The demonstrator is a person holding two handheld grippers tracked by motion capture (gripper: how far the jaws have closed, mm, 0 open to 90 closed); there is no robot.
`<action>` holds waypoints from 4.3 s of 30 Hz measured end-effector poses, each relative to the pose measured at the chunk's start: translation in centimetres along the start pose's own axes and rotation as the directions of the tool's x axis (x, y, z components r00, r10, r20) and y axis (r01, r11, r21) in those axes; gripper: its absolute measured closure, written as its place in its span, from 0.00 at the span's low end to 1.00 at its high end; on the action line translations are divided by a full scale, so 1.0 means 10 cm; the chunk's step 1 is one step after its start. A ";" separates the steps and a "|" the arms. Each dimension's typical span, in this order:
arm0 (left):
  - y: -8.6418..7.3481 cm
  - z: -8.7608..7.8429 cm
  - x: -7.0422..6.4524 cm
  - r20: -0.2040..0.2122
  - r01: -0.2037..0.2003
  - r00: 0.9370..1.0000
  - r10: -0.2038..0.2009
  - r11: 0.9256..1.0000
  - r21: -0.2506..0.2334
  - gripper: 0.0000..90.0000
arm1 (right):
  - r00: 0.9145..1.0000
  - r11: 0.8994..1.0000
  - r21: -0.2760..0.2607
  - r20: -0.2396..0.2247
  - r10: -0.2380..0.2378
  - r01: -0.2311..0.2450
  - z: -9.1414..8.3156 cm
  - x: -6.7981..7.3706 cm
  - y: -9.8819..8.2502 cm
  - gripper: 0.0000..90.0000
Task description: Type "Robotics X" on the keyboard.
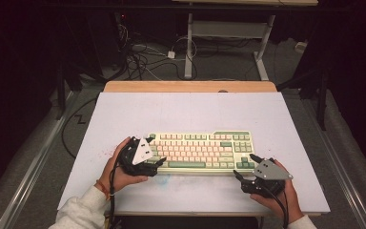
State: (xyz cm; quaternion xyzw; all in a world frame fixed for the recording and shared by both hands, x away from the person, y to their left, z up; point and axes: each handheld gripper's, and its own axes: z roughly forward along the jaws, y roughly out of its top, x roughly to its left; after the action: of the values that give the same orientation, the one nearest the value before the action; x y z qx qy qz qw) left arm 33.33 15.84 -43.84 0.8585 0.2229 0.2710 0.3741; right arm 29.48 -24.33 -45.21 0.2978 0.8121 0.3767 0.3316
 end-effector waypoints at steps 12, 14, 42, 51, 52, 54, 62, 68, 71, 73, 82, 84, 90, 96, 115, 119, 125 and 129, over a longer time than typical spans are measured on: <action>-0.42 -0.18 0.05 -0.057 0.035 0.998 -0.032 0.998 0.055 0.19 | 1.000 1.000 0.015 -0.005 0.024 -0.024 0.05 -0.05 0.01 0.30; -0.48 -0.21 0.04 -0.059 0.047 0.997 -0.044 0.997 0.059 0.19 | 1.000 1.000 0.015 -0.003 0.025 -0.025 0.06 -0.06 0.01 0.30; -0.66 -0.27 -0.02 -0.049 0.085 0.996 -0.079 0.989 0.120 0.20 | 0.981 1.000 0.020 -0.192 0.020 -0.017 0.45 -0.16 0.53 1.00; -0.68 -0.30 -0.02 -0.046 0.090 0.995 -0.085 0.989 0.121 0.21 | 0.967 0.997 0.072 -0.256 0.005 0.014 0.84 0.00 0.74 1.00; -0.68 -0.30 -0.02 -0.047 0.090 0.995 -0.085 0.988 0.122 0.21 | 0.966 0.997 0.073 -0.258 -0.001 0.020 0.88 0.01 0.76 1.00; -0.68 -0.29 -0.03 -0.046 0.089 0.995 -0.084 0.988 0.128 0.21 | 0.966 0.996 0.085 -0.260 -0.005 0.028 0.94 0.05 0.79 1.00; -0.69 -0.29 -0.03 -0.040 0.083 0.996 -0.078 0.987 0.137 0.21 | 0.965 0.992 0.117 -0.262 -0.006 0.037 1.12 0.08 0.80 1.00; -0.69 -0.28 -0.04 -0.036 0.075 0.997 -0.070 0.987 0.146 0.21 | 0.966 0.989 0.141 -0.259 -0.017 0.055 1.19 0.10 0.79 1.00; -0.70 -0.27 -0.04 -0.033 0.076 0.997 -0.072 0.986 0.149 0.21 | 0.967 0.988 0.147 -0.255 -0.015 0.054 1.21 0.12 0.78 1.00; -0.70 -0.27 -0.04 -0.034 0.075 0.997 -0.071 0.986 0.149 0.21 | 0.967 0.986 0.154 -0.255 -0.015 0.056 1.22 0.13 0.78 1.00; -0.69 -0.27 -0.04 -0.032 0.071 0.997 -0.067 0.986 0.153 0.21 | 0.964 0.983 0.166 -0.264 -0.030 0.076 1.23 0.16 0.78 1.00; -0.69 -0.27 -0.04 -0.030 0.074 0.997 -0.070 0.986 0.152 0.21 | 0.964 0.988 0.142 -0.265 -0.027 0.066 1.20 0.15 0.80 0.99; -0.70 -0.27 -0.04 -0.031 0.074 0.997 -0.070 0.985 0.156 0.21 | 0.964 0.994 0.108 -0.266 -0.004 0.034 1.12 0.12 0.82 0.96; -0.71 -0.26 -0.03 -0.020 0.084 0.996 -0.081 0.983 0.163 0.21 | 0.965 0.998 0.057 -0.262 0.006 0.009 1.03 0.08 0.84 0.88; -0.70 -0.27 -0.03 -0.022 0.081 0.997 -0.079 0.983 0.162 0.21 | 0.983 0.996 -0.091 -0.186 -0.009 -0.008 0.66 0.11 0.83 0.31; -0.70 -0.28 -0.03 -0.027 0.084 0.996 -0.081 0.984 0.160 0.21 | 0.987 0.996 -0.094 -0.163 -0.010 -0.006 0.57 0.11 0.79 0.30; -0.69 -0.30 -0.04 -0.034 0.088 0.996 -0.084 0.985 0.145 0.21 | 0.992 0.996 -0.091 -0.125 0.005 -0.017 0.42 0.07 0.66 0.29; -0.66 -0.31 -0.05 -0.040 0.098 0.995 -0.093 0.986 0.138 0.22 | 0.994 0.996 -0.086 -0.108 0.006 -0.016 0.34 0.06 0.55 0.29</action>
State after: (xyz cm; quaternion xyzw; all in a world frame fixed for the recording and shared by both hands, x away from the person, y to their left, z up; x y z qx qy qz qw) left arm 29.83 21.30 -47.28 0.8662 0.2885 0.2508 0.3220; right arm 32.99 -19.56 -42.62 0.2669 0.8099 0.4290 0.2979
